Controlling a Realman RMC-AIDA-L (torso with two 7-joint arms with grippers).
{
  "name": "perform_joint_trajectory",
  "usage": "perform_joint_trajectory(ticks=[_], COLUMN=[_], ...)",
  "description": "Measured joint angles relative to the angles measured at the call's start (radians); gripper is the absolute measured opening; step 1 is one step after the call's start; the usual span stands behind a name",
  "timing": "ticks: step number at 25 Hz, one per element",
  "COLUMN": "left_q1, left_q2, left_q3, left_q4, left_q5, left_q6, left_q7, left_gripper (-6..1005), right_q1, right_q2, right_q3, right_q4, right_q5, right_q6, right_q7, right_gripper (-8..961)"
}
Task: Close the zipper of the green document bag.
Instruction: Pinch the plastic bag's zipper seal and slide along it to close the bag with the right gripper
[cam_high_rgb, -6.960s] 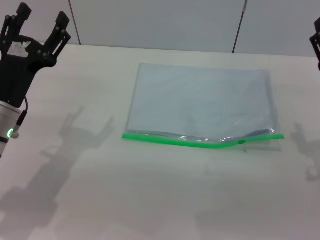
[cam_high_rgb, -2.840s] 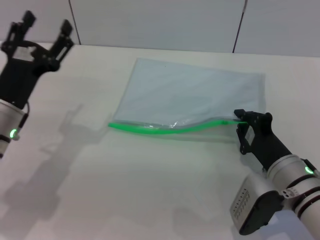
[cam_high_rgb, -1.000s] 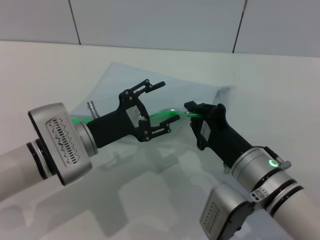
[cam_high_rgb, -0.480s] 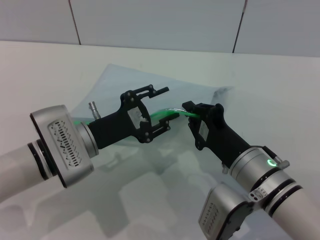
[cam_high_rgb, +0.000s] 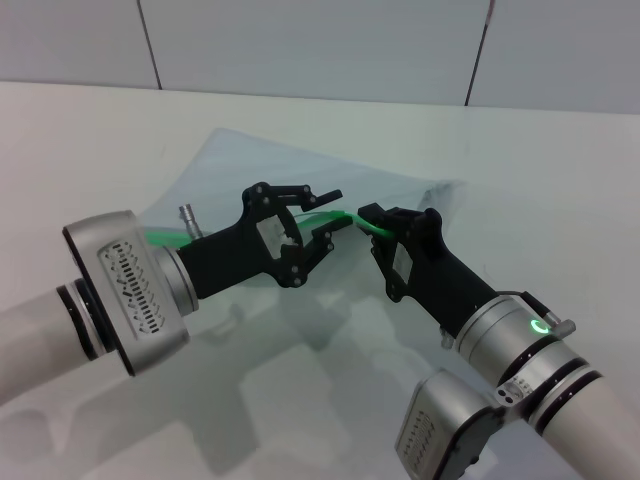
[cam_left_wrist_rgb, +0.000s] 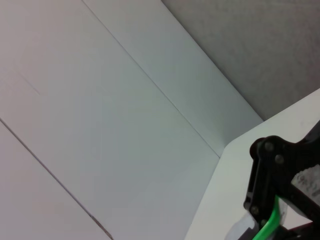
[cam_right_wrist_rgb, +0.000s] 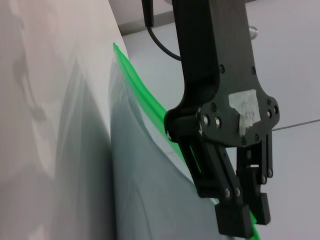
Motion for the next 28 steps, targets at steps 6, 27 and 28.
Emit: perform_joint_trajectory(ticks=[6, 27, 28], left_q1=[-0.006, -0.012, -0.012], left_q2=[0.0, 0.0, 0.0], left_q3=[0.0, -0.003, -0.004], left_q4=[0.0, 0.0, 0.0], left_q5=[0.039, 0.073, 0.073], left_q6=[-0.009, -0.027, -0.027], left_q7=[0.0, 0.0, 0.0], left_gripper=[237, 124, 122], right_q1=[0.0, -0.004, -0.004], right_q2=[0.0, 0.0, 0.0], right_q3=[0.0, 0.0, 0.0], right_q4=[0.0, 0.001, 0.001], right_q5=[0.0, 0.0, 0.0], right_q6=[0.001, 0.015, 0.015], right_q7=[-0.004, -0.008, -0.008], right_gripper=[96, 112, 113])
